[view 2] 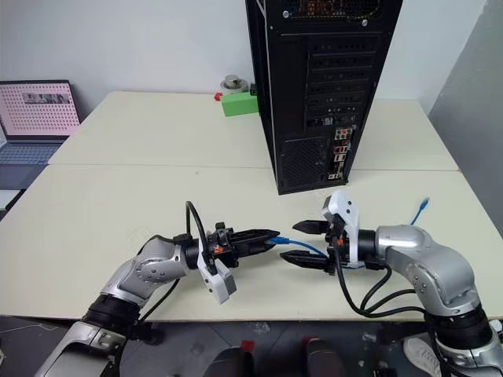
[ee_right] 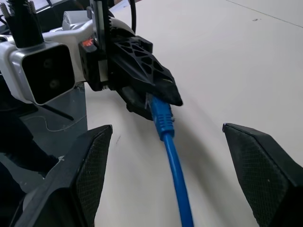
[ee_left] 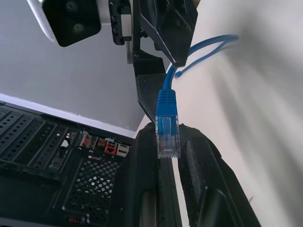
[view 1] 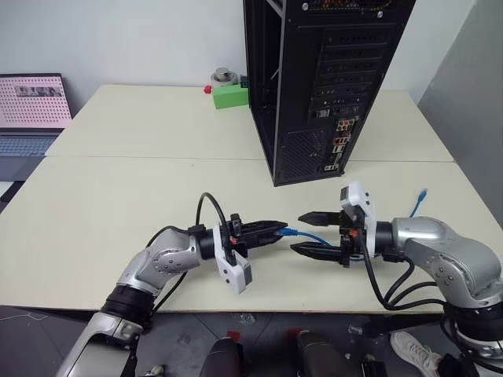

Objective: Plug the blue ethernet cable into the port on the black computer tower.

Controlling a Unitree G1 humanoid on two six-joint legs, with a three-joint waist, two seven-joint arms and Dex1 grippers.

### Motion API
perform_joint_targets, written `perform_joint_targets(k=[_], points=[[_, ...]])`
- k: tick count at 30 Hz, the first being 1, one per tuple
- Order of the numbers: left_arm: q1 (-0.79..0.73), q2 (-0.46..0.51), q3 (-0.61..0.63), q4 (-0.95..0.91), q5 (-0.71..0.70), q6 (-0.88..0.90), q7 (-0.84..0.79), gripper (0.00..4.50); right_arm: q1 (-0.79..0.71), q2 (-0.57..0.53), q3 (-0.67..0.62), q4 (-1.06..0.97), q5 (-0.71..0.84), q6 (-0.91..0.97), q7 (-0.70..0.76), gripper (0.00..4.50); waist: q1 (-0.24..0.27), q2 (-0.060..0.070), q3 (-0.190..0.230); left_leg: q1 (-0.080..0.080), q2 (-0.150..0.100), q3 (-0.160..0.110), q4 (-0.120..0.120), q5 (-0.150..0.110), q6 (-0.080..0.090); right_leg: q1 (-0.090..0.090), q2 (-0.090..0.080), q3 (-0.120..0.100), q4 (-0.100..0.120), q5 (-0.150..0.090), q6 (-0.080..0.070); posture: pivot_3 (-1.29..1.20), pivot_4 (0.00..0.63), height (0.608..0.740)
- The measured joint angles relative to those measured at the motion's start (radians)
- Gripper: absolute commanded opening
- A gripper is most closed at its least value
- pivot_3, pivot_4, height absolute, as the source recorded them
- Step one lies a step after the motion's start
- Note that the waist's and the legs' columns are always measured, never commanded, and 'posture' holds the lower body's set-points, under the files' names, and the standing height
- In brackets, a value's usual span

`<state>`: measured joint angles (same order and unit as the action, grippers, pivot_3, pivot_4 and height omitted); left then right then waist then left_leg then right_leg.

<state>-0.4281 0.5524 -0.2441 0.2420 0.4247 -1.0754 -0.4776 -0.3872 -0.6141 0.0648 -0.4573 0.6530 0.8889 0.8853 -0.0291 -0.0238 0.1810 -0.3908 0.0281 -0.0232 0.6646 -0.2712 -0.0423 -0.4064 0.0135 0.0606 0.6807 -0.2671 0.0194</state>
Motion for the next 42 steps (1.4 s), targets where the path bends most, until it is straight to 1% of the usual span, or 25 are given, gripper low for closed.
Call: perform_joint_targets(k=[2,3,7,9,14,17,18,27,29,30,33,36,39,40,42], points=[[-0.004,0.001,0.000,0.005,0.021,0.000,0.017,0.30,-0.010,0.009,0.006,0.008,0.002,0.003,-0.004,3.59,0.000,0.000,0.000,0.000,0.000,0.000,0.000,0.000,0.000,0.000,0.000,0.000,0.000,0.000,0.000,0.00,0.150,0.740],[-0.008,0.001,0.000,0.008,0.029,0.000,0.026,0.30,-0.014,0.015,0.010,0.011,0.005,0.004,-0.007,3.48,0.000,0.000,0.000,0.000,0.000,0.000,0.000,0.000,0.000,0.000,0.000,-0.001,0.000,0.000,0.000,0.00,0.150,0.740],[-0.014,0.008,0.000,0.010,0.054,0.001,0.055,0.30,-0.020,0.032,0.028,0.022,0.007,0.007,-0.015,2.32,0.000,0.000,0.000,0.000,0.000,0.000,0.000,0.000,0.000,0.000,0.000,-0.001,0.000,0.000,0.000,0.00,0.150,0.740],[-0.014,0.011,0.000,0.010,0.061,0.003,0.069,0.30,-0.021,0.035,0.035,0.026,0.007,0.008,-0.017,2.05,0.000,0.000,0.000,0.000,0.001,0.000,0.000,0.000,0.000,0.000,0.000,-0.001,0.000,0.000,0.000,0.00,0.150,0.740],[-0.014,0.012,0.000,0.010,0.077,0.006,0.096,0.30,-0.028,0.042,0.037,0.037,0.006,0.008,-0.022,1.09,0.000,0.000,0.000,0.000,0.001,0.000,0.000,0.000,0.000,0.000,0.000,-0.002,0.000,0.000,0.000,0.00,0.150,0.740],[-0.014,0.015,0.000,0.008,0.090,0.003,0.104,0.30,-0.030,0.043,0.037,0.051,0.006,0.009,-0.030,0.33,0.000,0.000,0.000,0.000,0.001,0.000,0.000,0.000,0.000,0.000,0.000,-0.002,0.000,0.000,0.000,0.00,0.150,0.740],[-0.014,0.017,0.000,0.007,0.092,0.004,0.108,0.30,-0.031,0.044,0.037,0.051,0.006,0.011,-0.031,0.02,0.000,0.000,0.000,0.000,0.000,0.000,0.000,0.000,0.000,0.000,0.000,-0.002,0.000,0.000,0.000,0.00,0.150,0.740],[-0.009,0.029,-0.008,0.001,0.105,0.000,0.128,0.30,-0.038,0.042,0.040,0.056,0.009,0.027,-0.020,0.00,0.000,0.000,0.000,0.000,0.001,0.000,0.000,0.000,0.000,0.000,0.000,-0.002,0.000,0.000,0.000,0.00,0.150,0.740],[-0.007,0.034,-0.013,0.001,0.106,0.002,0.128,1.00,-0.039,0.042,0.045,0.062,0.009,0.031,-0.017,0.00,0.000,0.000,0.000,0.000,0.001,0.000,0.000,0.000,0.000,0.000,0.000,-0.002,0.000,0.000,0.000,0.00,0.150,0.740],[-0.003,0.034,-0.015,0.003,0.105,0.004,0.127,1.12,-0.039,0.040,0.047,0.063,0.009,0.032,-0.015,0.00,0.000,0.000,0.000,0.000,0.001,0.000,0.000,0.000,0.000,0.000,0.000,-0.002,0.000,0.000,0.000,0.00,0.150,0.740],[0.011,0.045,-0.029,0.020,0.079,0.033,0.106,1.88,-0.040,0.020,0.048,0.063,0.005,0.032,-0.010,0.00,0.000,0.000,0.000,0.000,0.001,0.000,0.000,0.000,0.000,0.000,0.000,-0.003,0.000,0.000,0.000,0.00,0.150,0.740],[0.018,0.058,-0.048,0.035,0.030,0.077,0.058,2.53,-0.041,-0.006,0.048,0.061,0.002,0.023,0.000,0.00,0.000,0.000,0.000,0.000,0.001,0.000,0.000,0.000,0.000,0.000,0.000,-0.003,0.000,0.000,0.000,0.00,0.150,0.740],[0.031,0.056,-0.067,0.034,-0.062,0.139,0.005,3.05,-0.035,-0.040,0.042,0.046,-0.005,0.011,0.004,0.00,0.000,0.000,0.000,-0.001,0.001,0.000,0.000,0.000,0.000,0.000,-0.001,-0.004,0.000,0.000,0.000,0.00,0.150,0.740],[0.038,0.051,-0.067,0.030,-0.108,0.172,-0.017,3.25,-0.021,-0.062,0.032,0.035,-0.012,-0.005,0.003,0.00,0.000,0.000,0.000,-0.001,0.001,-0.001,0.000,0.000,0.000,0.000,-0.001,-0.005,0.000,0.000,0.000,0.00,0.150,0.740],[0.053,0.051,-0.067,0.021,-0.156,0.222,-0.044,3.65,-0.007,-0.090,0.011,0.032,-0.039,-0.029,-0.007,0.00,0.000,0.000,0.000,-0.001,0.001,0.000,0.000,0.000,0.000,0.000,-0.001,-0.005,0.000,0.000,0.000,0.00,0.150,0.740]])
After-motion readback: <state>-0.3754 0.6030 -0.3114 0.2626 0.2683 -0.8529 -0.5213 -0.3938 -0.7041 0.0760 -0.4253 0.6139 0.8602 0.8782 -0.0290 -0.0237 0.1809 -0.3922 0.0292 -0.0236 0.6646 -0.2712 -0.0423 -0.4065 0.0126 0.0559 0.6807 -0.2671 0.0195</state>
